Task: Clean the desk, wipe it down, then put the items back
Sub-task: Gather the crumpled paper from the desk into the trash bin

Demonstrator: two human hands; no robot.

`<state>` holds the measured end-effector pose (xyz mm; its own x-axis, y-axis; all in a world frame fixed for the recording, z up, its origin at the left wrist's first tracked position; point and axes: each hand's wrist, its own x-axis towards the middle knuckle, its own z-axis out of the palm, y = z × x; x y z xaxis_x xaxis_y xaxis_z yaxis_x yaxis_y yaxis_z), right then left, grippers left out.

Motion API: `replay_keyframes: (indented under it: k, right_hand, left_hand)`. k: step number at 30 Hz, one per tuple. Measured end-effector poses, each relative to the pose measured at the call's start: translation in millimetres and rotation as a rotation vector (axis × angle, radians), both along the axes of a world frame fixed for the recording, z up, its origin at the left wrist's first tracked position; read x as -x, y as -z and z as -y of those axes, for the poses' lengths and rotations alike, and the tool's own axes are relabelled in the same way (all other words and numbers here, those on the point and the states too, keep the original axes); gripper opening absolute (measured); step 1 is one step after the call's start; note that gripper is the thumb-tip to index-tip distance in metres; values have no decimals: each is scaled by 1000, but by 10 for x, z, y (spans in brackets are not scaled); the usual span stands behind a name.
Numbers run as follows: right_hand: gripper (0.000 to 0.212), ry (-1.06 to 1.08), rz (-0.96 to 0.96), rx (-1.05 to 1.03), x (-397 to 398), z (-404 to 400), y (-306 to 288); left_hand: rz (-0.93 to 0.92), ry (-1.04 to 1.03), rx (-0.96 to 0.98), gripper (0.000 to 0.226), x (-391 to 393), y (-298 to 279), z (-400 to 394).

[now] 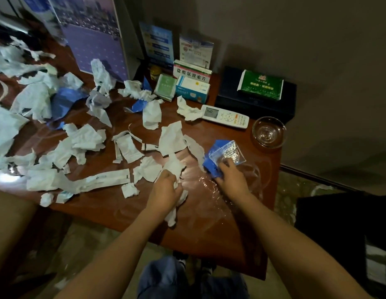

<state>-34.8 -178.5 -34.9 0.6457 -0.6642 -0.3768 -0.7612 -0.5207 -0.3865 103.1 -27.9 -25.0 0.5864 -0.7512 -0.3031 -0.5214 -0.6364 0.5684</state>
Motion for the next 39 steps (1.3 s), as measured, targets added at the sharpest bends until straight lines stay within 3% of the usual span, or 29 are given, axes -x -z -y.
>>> replay_keyframes:
  k: [6, 10, 14, 18, 21, 24, 28, 32, 35, 39]
  right_hand:
    - [18, 144, 170, -64, 117, -109, -48]
    - [36, 177, 133, -64, 247, -88, -178]
    - [4, 179, 54, -11, 416, -82, -302]
    - [32, 142, 67, 66, 552, -120, -413]
    - [18, 211, 106, 65, 670, -131, -483]
    - [28, 291, 148, 65, 891, -173, -584]
    - [39, 495, 343, 11, 1297, -259, -812]
    - [23, 604, 397, 34, 1778, -272, -1037]
    - [24, 641, 321, 21, 2215, -256, -1144]
    - [17, 753, 335, 42, 2838, -154, -1194]
  left_hand:
    - [-20, 46, -5, 7, 2, -62, 109]
    - [-26, 65, 21, 28, 38, -147, 171]
    - [-5, 138, 91, 9, 88, -197, 225]
    - [2, 192, 116, 15, 211, -321, 364]
    - [17, 255, 131, 19, 360, -485, 498]
    - [11, 322, 182, 25, 529, -611, 609]
    - [17, 414, 198, 24, 861, -787, 780]
    - [34, 535, 229, 8, 1257, -936, 947]
    - [42, 625, 192, 25, 1602, -1013, 1114]
    - [81, 687, 175, 25, 2123, -1079, 1317]
